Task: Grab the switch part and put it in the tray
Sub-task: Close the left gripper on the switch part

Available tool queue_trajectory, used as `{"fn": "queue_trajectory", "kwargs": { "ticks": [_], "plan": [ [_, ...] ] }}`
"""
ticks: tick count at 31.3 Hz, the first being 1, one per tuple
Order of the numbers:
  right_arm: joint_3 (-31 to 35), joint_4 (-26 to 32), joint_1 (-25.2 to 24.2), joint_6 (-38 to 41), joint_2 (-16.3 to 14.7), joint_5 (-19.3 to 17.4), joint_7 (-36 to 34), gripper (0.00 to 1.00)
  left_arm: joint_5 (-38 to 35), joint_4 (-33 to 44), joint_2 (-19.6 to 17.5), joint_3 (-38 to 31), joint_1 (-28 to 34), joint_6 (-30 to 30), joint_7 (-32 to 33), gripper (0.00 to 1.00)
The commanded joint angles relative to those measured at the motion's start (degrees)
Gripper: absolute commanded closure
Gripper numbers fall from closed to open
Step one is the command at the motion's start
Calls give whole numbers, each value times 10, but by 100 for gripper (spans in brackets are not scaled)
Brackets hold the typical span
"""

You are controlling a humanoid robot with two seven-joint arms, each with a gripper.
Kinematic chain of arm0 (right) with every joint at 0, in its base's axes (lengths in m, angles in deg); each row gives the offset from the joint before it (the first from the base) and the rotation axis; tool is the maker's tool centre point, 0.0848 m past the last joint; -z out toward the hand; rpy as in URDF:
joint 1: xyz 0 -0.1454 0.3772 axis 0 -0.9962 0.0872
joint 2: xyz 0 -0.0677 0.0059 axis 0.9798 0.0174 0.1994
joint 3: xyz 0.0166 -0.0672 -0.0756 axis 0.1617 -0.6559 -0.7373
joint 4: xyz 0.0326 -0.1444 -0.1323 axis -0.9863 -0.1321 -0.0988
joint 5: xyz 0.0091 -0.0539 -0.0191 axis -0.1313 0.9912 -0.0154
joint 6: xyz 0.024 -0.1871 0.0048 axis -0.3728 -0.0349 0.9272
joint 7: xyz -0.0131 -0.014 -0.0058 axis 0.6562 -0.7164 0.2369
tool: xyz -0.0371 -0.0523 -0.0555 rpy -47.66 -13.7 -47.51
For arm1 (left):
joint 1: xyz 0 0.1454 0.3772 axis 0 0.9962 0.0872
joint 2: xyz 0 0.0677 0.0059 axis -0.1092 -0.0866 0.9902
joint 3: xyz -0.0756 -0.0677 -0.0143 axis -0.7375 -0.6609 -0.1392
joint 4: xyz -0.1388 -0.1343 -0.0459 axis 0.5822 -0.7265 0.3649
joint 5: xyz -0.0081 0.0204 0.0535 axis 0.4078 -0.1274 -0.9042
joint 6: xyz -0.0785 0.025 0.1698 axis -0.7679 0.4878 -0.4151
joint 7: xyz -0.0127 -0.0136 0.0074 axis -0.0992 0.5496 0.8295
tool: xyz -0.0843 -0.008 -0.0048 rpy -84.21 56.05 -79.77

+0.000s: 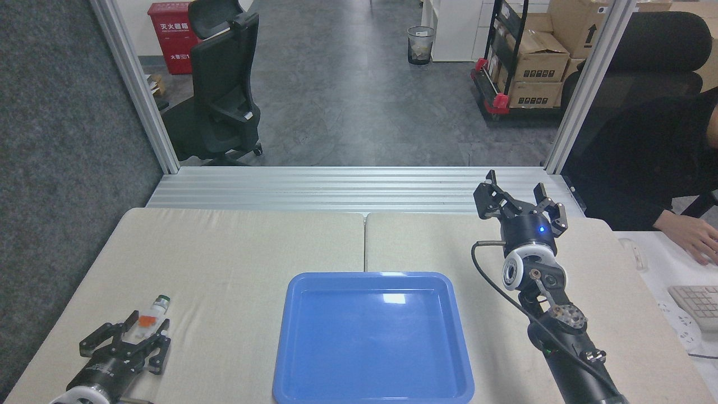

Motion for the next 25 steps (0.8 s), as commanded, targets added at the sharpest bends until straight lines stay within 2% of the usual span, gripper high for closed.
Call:
{"fn": "queue_trajectory", "kwargs": {
  "ticks": [1, 2, 3, 17, 25],
  "plan": [
    [0, 0, 0, 1, -1, 1, 0, 0, 31, -37, -27, -8, 6, -22, 43, 80],
    [0, 0, 0, 1, -1, 0, 0, 0, 30, -37, -27, -7, 4, -22, 43, 92],
    [0, 0, 0, 1, -1, 0, 0, 0, 28, -37, -28, -7, 3, -21, 43, 100],
    [-1, 0, 0, 1, -1, 1, 0, 0, 34, -5, -35, -17, -1, -31, 52, 100],
    [0, 0, 0, 1, -1, 1, 0, 0, 38, 44, -35, -32, -3, -30, 54, 100]
  ]
}}
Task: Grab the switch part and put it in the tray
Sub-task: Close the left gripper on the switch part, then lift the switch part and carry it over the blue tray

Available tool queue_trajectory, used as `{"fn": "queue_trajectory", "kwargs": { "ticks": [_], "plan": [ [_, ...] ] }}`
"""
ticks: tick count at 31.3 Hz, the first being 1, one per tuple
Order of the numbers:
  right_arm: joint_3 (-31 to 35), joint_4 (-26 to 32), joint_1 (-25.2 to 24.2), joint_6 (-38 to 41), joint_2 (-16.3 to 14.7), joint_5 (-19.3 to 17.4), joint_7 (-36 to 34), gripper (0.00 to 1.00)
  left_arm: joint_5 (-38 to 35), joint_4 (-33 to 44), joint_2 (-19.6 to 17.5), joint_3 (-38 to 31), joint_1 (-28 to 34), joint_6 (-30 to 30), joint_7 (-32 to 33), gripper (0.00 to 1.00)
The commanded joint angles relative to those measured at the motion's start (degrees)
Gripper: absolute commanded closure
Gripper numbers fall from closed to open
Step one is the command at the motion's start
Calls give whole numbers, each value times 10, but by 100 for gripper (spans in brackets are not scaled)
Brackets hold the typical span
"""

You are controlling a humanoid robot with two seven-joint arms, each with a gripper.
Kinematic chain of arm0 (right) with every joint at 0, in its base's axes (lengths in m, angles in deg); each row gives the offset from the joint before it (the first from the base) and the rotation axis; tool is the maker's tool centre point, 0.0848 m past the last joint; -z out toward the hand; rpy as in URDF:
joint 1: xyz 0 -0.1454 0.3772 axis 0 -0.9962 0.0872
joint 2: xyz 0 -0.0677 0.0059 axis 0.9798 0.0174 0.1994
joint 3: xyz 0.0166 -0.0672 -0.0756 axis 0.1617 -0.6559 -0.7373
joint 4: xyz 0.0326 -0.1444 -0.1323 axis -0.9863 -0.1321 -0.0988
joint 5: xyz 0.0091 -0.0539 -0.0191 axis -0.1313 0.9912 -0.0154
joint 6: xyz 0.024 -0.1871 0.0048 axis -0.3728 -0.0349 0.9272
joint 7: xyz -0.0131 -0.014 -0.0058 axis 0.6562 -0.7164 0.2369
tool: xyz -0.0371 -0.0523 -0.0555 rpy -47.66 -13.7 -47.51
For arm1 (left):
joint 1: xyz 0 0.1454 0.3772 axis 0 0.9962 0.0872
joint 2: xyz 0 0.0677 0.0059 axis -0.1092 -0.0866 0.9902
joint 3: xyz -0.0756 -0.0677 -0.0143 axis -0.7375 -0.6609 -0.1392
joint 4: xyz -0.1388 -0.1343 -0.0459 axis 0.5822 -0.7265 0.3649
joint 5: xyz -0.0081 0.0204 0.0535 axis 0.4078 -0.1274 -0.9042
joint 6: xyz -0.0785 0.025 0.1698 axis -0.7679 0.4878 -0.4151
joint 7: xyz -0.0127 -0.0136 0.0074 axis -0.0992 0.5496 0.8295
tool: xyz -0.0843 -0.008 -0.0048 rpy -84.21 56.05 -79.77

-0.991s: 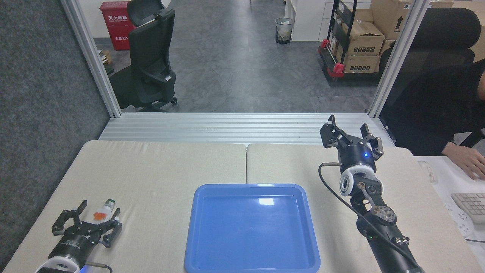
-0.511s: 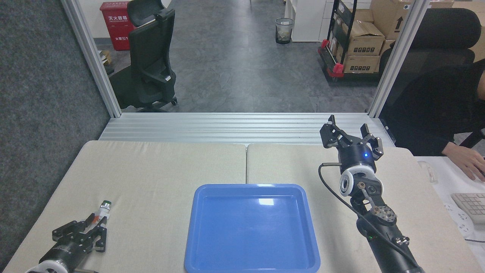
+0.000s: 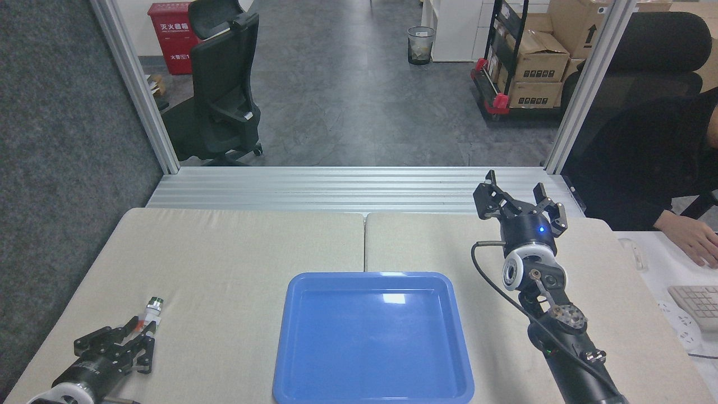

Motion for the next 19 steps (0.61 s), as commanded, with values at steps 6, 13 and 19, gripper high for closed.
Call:
{"fn": "queue_trajectory", "kwargs": {
  "ticks": [6, 13, 19],
  "plan": [
    [1, 0, 1, 0, 0, 1, 0, 0, 7, 136, -12, -70, -3, 1, 7, 100],
    [1, 0, 1, 0, 0, 0, 0, 0, 31, 224, -12, -104, 0, -24, 49, 100],
    [0, -1, 1, 0, 0, 1, 0, 0, 30, 307, 9, -94, 18, -60, 67, 100]
  ]
}}
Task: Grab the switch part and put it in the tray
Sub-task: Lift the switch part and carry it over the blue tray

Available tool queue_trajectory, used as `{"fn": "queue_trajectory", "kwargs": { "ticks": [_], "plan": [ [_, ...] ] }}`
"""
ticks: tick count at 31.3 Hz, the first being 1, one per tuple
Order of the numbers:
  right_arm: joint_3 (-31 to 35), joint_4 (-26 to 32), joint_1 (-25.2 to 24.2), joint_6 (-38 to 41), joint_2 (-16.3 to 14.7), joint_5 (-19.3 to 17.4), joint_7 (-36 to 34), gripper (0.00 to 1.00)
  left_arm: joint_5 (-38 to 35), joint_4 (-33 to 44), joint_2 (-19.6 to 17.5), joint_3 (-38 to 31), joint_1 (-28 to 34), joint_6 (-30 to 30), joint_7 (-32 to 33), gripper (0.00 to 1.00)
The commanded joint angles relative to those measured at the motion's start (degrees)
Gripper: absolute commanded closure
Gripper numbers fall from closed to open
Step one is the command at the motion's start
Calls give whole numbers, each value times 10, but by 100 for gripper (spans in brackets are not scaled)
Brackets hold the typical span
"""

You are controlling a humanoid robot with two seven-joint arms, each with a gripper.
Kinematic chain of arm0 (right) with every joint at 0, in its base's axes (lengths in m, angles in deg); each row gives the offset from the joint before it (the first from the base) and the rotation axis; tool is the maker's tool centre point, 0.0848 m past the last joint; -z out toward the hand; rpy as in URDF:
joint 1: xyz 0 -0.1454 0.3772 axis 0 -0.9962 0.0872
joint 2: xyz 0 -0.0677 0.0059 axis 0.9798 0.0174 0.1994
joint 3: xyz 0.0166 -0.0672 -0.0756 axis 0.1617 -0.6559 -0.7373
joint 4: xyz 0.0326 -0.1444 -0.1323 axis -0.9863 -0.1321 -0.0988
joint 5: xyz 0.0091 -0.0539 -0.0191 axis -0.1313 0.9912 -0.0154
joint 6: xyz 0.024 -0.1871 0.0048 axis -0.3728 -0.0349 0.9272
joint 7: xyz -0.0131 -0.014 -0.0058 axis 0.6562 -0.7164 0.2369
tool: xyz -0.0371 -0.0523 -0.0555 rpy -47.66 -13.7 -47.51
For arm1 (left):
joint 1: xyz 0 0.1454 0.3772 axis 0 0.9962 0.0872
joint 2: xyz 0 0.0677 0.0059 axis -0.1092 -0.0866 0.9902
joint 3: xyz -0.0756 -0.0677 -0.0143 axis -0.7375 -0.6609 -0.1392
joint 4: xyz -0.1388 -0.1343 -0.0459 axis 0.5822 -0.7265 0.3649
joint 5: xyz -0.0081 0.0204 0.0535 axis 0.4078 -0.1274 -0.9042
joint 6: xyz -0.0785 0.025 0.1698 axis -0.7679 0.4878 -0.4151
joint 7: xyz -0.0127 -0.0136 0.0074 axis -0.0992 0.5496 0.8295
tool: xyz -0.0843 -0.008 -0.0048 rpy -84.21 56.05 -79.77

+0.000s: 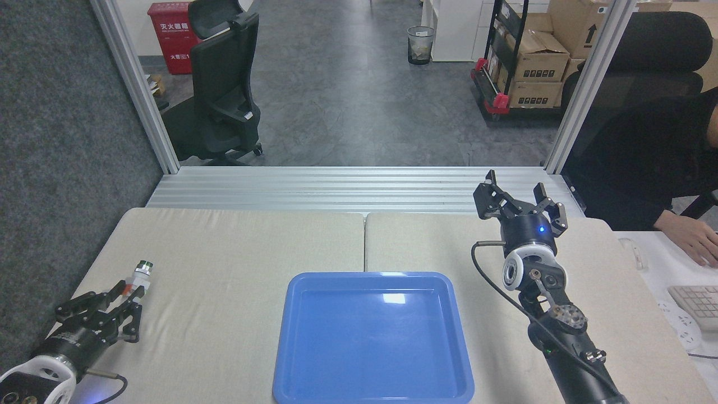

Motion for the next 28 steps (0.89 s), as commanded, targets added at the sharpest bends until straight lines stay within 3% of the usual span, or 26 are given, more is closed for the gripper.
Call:
{"fn": "queue_trajectory", "kwargs": {
  "ticks": [1, 7, 11, 16, 24, 28],
  "plan": [
    [0, -1, 1, 0, 0, 0, 0, 0, 9, 192, 21, -33, 20, -31, 24, 100],
    [0, 0, 1, -1, 0, 2, 0, 0, -11, 235, 82, 58, 7, -49, 72, 100],
    [0, -1, 1, -1, 0, 2, 0, 0, -89, 235, 110, 127, -3, -50, 72, 100],
    [0, -1, 1, -1, 0, 2, 0, 0, -157, 235, 199, 202, -24, -53, 81, 100],
    [0, -1, 0, -1, 2, 2, 0, 0, -276, 228, 254, 307, -22, -64, 94, 99],
    [0, 0, 1, -1, 2, 2, 0, 0, -340, 214, 304, 330, -11, -64, 94, 99]
  ]
}}
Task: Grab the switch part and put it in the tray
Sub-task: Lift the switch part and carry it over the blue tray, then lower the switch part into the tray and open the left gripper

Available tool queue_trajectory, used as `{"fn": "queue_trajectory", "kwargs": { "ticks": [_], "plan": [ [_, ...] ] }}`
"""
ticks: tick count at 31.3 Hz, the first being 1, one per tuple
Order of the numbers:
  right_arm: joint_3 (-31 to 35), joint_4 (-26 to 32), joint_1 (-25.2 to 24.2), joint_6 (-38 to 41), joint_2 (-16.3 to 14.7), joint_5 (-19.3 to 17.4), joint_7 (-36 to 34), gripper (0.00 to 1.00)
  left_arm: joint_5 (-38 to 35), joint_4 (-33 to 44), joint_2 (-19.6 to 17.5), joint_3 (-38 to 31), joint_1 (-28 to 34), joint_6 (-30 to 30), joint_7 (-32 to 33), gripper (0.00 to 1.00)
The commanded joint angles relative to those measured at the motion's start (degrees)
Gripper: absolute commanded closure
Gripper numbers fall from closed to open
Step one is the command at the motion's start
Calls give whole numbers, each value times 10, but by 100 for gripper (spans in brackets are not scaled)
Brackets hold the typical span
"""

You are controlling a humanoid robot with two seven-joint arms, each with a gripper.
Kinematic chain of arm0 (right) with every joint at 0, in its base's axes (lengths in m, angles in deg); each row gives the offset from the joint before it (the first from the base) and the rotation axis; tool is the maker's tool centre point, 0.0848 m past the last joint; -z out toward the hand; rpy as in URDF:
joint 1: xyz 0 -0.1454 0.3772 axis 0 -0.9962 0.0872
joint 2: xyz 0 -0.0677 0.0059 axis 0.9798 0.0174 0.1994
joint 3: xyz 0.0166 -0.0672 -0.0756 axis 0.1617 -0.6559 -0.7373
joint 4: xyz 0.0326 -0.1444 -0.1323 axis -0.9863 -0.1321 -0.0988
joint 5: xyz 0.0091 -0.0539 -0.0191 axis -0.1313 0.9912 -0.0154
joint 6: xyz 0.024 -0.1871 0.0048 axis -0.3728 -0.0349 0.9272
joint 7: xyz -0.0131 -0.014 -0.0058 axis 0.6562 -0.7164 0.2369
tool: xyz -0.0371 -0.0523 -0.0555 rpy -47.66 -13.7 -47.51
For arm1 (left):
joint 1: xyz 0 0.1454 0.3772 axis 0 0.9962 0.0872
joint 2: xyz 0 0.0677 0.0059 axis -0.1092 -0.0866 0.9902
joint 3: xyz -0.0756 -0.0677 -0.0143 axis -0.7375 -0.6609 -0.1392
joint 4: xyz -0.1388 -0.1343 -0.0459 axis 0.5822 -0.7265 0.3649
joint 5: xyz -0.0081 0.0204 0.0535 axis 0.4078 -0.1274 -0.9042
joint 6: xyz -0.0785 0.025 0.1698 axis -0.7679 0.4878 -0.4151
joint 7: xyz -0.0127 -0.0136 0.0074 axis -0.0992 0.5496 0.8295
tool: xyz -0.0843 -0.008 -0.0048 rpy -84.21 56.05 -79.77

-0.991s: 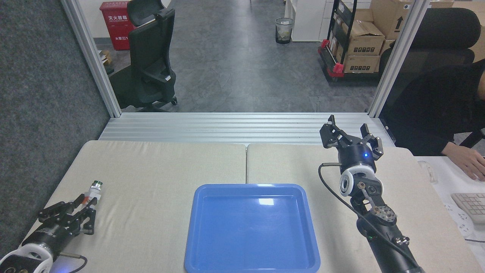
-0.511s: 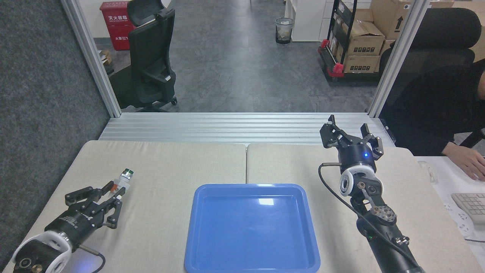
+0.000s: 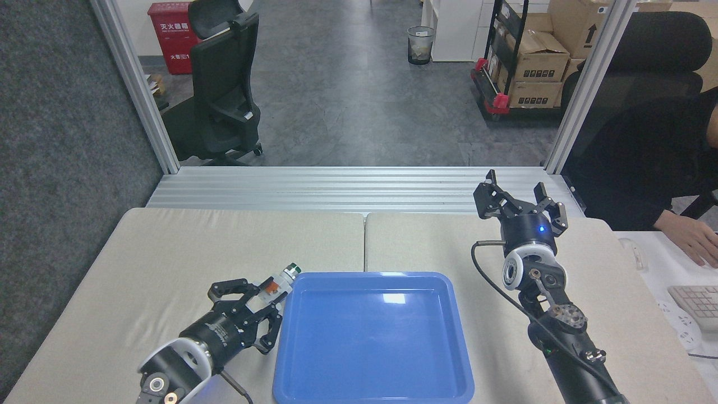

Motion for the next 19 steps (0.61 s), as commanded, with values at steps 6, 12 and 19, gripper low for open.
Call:
{"fn": "queue_trajectory", "kwargs": {
  "ticks": [6, 12, 19],
  "plan": [
    [1, 0, -1, 0, 2, 0, 0, 0, -142, 27, 168, 168, 7, 2, 2, 98],
    [1, 0, -1, 0, 2, 0, 0, 0, -178, -8, 168, 169, 10, 12, 15, 98],
    [1, 0, -1, 0, 2, 0, 0, 0, -280, -14, 167, 166, 10, 71, 41, 94]
  ]
}}
